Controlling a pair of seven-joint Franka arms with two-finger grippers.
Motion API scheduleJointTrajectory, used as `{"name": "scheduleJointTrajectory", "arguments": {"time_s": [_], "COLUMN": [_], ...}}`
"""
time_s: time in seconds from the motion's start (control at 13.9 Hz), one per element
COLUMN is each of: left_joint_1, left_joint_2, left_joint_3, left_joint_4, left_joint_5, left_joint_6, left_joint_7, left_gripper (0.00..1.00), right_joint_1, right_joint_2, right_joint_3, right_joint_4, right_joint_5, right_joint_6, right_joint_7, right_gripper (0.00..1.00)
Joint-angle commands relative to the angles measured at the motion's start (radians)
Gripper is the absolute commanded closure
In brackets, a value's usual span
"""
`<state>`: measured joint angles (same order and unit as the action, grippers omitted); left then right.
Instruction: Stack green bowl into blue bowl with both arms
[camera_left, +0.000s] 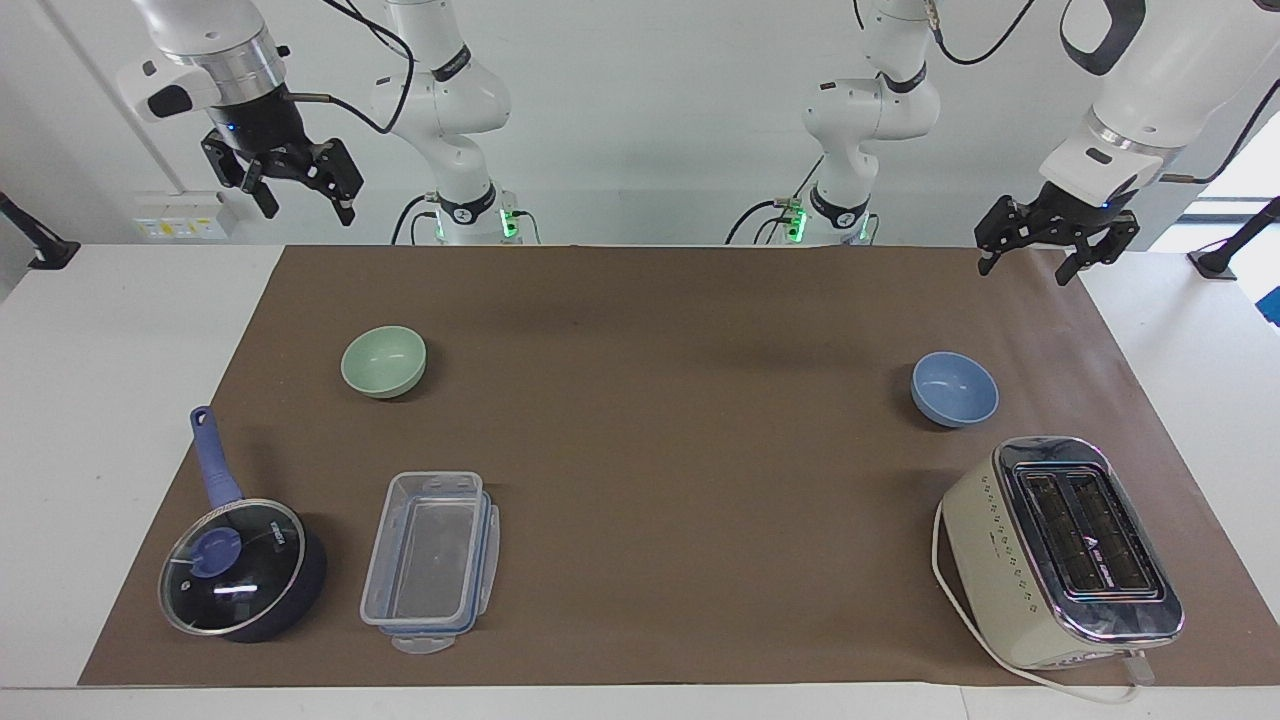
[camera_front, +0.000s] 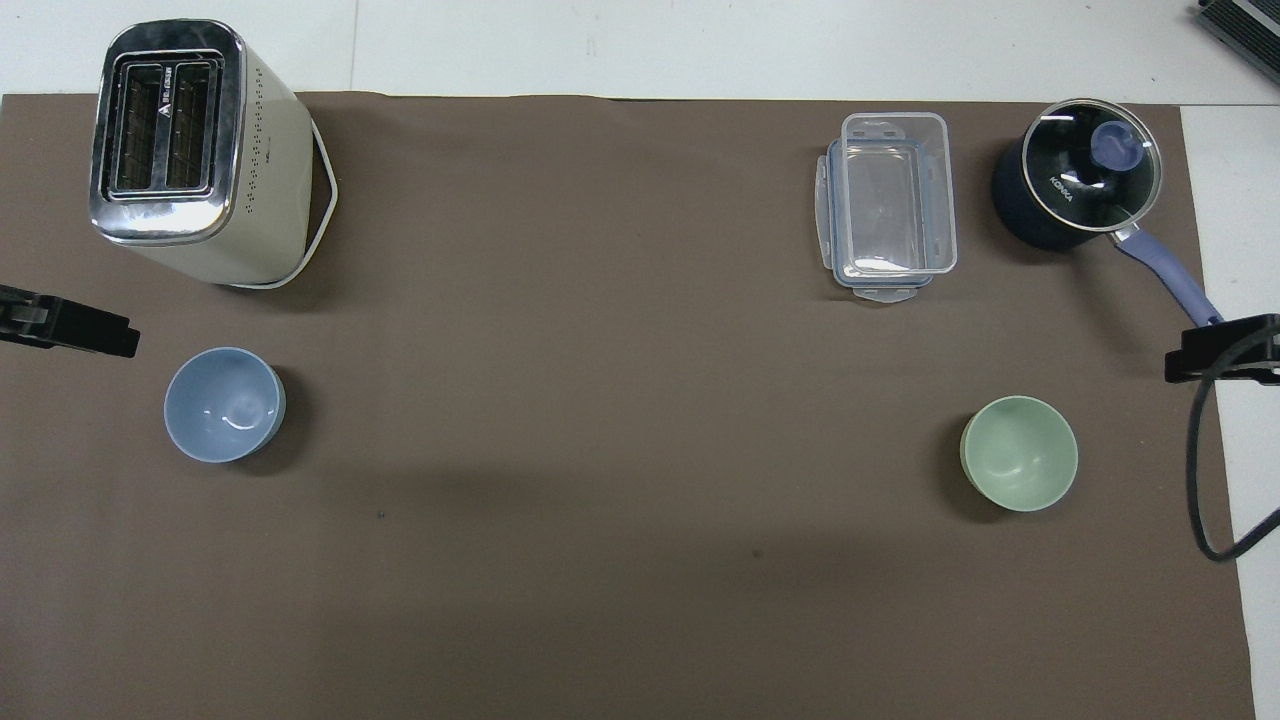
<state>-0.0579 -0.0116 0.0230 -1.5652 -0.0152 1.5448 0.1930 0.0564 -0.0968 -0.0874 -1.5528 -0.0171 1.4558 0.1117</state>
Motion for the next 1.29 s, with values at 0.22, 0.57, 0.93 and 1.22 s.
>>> {"name": "scheduleJointTrajectory", "arguments": {"time_s": [0.22, 0.57, 0.93, 1.22], "left_joint_1": [0.006, 0.007, 0.003, -0.006], "left_joint_2": [-0.004, -0.004, -0.004, -0.004], "left_joint_3": [-0.005, -0.005, -0.006, -0.011], "left_joint_4": [0.013, 0.013, 0.013, 0.013], "left_joint_5": [0.0, 0.0, 0.0, 0.0], "left_joint_6": [-0.026, -0.025, -0.026, -0.025], "left_joint_7": [-0.003, -0.009, -0.013, -0.012], "left_gripper": [0.0, 0.0, 0.0, 0.0], "right_joint_1": [-0.013, -0.013, -0.013, -0.013], "right_joint_2": [-0.027, -0.03, -0.03, -0.03], "right_joint_3": [0.005, 0.005, 0.005, 0.005], "right_joint_4": [-0.038, -0.043, -0.043, -0.043], "right_joint_5": [0.013, 0.013, 0.013, 0.013], "right_joint_6": [0.023, 0.023, 0.021, 0.023], "right_joint_7": [-0.02, -0.02, -0.02, -0.02], "right_gripper": [0.0, 0.0, 0.0, 0.0]}}
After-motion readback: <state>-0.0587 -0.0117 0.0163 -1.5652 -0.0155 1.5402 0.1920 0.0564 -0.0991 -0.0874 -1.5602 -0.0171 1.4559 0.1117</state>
